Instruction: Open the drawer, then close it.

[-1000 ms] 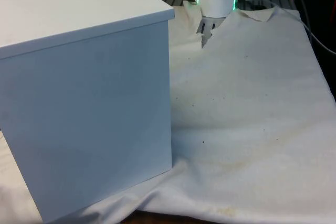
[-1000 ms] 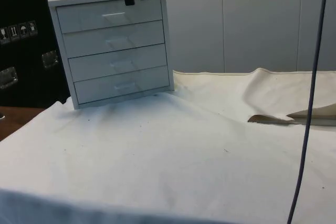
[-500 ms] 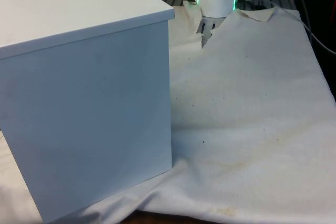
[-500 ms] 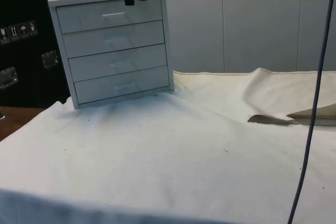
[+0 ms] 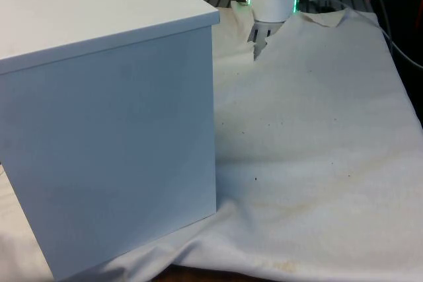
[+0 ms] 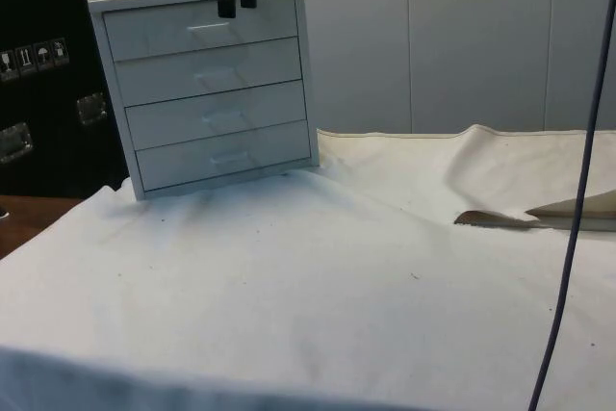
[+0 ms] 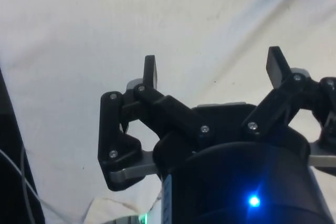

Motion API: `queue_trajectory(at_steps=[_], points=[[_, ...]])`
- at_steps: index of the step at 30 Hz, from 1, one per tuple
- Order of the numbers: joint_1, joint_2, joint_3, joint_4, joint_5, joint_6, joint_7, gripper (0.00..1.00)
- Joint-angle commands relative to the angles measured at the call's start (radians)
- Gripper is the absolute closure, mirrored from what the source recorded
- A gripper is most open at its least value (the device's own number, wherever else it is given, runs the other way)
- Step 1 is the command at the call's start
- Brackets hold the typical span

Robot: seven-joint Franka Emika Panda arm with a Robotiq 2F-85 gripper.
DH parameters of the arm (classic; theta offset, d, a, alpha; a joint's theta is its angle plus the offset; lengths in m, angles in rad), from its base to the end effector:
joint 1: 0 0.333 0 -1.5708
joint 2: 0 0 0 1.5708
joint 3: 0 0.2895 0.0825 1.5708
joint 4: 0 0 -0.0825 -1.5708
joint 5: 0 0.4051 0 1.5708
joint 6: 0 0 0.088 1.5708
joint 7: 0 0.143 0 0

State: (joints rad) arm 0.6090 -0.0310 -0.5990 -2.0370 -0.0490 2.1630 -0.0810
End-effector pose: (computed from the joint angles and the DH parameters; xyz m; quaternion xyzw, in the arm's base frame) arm 0.5853 0.0014 0.3983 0.9954 0.0569 0.0753 0.0153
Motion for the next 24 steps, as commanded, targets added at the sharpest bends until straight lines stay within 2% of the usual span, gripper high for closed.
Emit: queue_trajectory(at_steps=[1, 5, 7, 8, 12, 24], points=[[0.000, -0.006, 0.000, -0.013, -0.001, 0.030, -0.016, 0.00], [0.000, -0.001, -0.001, -0.027, 0.001, 0.062, -0.055, 0.00], [0.000, 0.002, -0.001, -0.021, 0.000, 0.046, -0.045, 0.00], [0.000, 0.002, -0.001, -0.032, 0.002, 0.072, -0.072, 0.00], [0.000, 0.005, -0.002, -0.038, 0.004, 0.090, -0.103, 0.00], [-0.003, 0.030, -0.017, -0.020, 0.003, 0.110, -0.186, 0.00]])
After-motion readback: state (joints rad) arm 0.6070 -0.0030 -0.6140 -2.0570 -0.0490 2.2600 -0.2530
